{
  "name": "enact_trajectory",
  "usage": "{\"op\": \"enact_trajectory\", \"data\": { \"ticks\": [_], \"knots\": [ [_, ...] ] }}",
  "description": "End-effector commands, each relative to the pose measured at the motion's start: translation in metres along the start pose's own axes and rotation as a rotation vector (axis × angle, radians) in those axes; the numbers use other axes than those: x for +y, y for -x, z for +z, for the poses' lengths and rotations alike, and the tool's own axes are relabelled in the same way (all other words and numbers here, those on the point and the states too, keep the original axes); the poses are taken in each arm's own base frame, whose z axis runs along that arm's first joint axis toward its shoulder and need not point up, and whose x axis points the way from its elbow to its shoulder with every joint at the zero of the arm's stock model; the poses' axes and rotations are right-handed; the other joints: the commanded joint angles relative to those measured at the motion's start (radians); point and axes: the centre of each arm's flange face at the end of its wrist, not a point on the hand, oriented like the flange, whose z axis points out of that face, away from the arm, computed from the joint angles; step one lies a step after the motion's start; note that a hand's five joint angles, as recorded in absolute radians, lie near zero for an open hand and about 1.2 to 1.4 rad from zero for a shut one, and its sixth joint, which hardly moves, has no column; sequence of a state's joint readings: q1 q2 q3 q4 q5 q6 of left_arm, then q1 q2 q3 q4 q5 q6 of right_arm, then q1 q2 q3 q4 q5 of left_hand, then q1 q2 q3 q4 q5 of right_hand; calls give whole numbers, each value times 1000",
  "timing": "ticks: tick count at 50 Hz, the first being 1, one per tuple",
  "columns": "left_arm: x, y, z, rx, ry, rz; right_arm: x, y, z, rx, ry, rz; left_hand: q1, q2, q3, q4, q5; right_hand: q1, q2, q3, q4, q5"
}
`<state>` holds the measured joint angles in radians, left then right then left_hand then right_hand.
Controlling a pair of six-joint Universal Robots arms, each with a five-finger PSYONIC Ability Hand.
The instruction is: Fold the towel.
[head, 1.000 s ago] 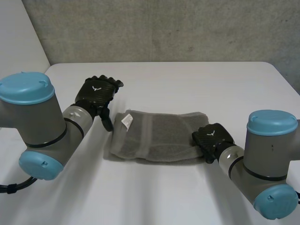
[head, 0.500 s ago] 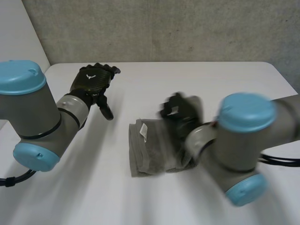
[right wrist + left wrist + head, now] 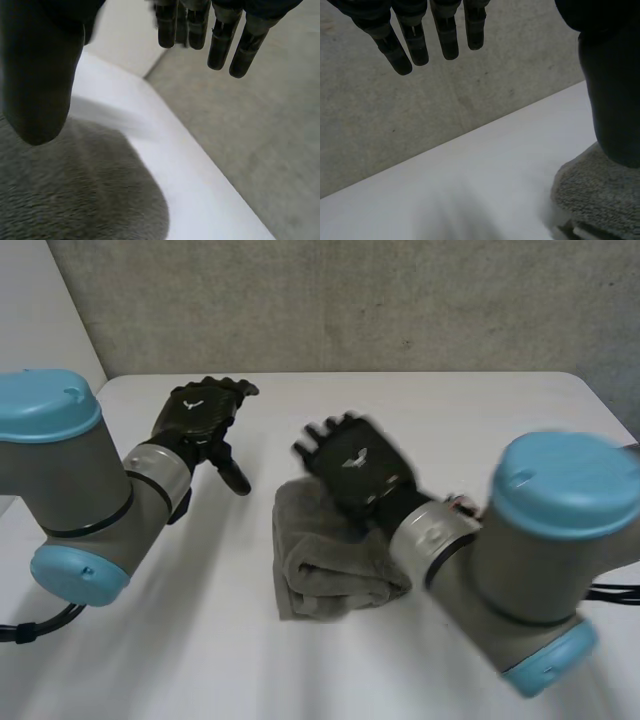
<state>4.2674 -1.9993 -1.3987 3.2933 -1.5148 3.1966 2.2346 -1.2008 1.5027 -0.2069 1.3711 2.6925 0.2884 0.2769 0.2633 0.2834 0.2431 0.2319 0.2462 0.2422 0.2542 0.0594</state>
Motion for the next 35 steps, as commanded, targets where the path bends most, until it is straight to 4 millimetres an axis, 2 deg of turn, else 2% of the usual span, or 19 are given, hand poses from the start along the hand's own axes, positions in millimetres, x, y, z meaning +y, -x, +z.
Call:
{"op": "enact_trajectory", "data": {
  "ticks": [1,5,7,8,9,10,12,13,15,16,18,23,29,31,32,34,35],
  "knots": [
    [10,-30,-2,73,19,-3,7,-38,-6,84,61,170,-75,-63,-50,-70,-204,-57,-72,-68,-80,-59],
    [21,-42,-4,104,48,-20,18,-47,-6,98,105,184,-75,-63,-50,-70,-204,-57,-72,-68,-80,-59],
    [37,-53,-7,130,92,-22,35,-46,-2,92,151,202,-72,-60,-47,-67,-201,-57,-72,-68,-80,-59],
    [37,-53,-7,130,92,-22,35,-46,-1,92,152,202,-72,-60,-47,-67,-201,-57,-72,-68,-80,-59],
    [46,-59,-9,141,119,-17,44,-44,2,87,173,213,-69,-58,-44,-64,-198,-57,-72,-68,-80,-59],
    [46,-59,-9,141,119,-17,51,-43,5,83,192,220,-69,-58,-44,-64,-198,-57,-72,-68,-80,-59],
    [63,-64,-11,135,168,-3,58,-41,8,82,211,226,-69,-58,-44,-64,-198,-57,-72,-68,-80,-59],
    [63,-64,-11,135,168,-3,58,-41,8,82,211,226,-69,-58,-44,-64,-198,-57,-72,-68,-80,-59],
    [80,-64,-11,108,208,7,77,-34,13,65,257,248,-69,-58,-44,-64,-198,-57,-72,-68,-80,-59],
    [80,-64,-11,108,208,7,77,-34,13,65,257,248,-69,-58,-44,-64,-198,-57,-72,-68,-80,-59],
    [96,-63,-8,84,248,20,92,-27,17,47,294,258,-69,-58,-44,-64,-198,-57,-72,-68,-80,-59],
    [108,-64,-6,81,281,26,104,-21,21,33,328,267,-69,-58,-44,-64,-198,-57,-72,-68,-80,-59],
    [101,-63,-6,80,264,26,103,-23,20,28,350,277,-69,-58,-44,-64,-198,-57,-72,-68,-80,-59],
    [84,-63,-7,79,223,23,92,-30,19,47,327,268,-69,-58,-44,-64,-198,-57,-72,-68,-80,-59],
    [84,-63,-7,79,222,23,91,-30,19,47,327,267,-69,-58,-44,-64,-198,-57,-72,-68,-80,-59],
    [59,-61,-11,78,168,17,66,-42,15,77,264,250,-72,-60,-47,-67,-201,-57,-72,-68,-80,-59],
    [59,-61,-11,78,167,17,66,-42,15,77,264,250,-72,-60,-47,-67,-201,-57,-72,-68,-80,-59]
  ]
}}
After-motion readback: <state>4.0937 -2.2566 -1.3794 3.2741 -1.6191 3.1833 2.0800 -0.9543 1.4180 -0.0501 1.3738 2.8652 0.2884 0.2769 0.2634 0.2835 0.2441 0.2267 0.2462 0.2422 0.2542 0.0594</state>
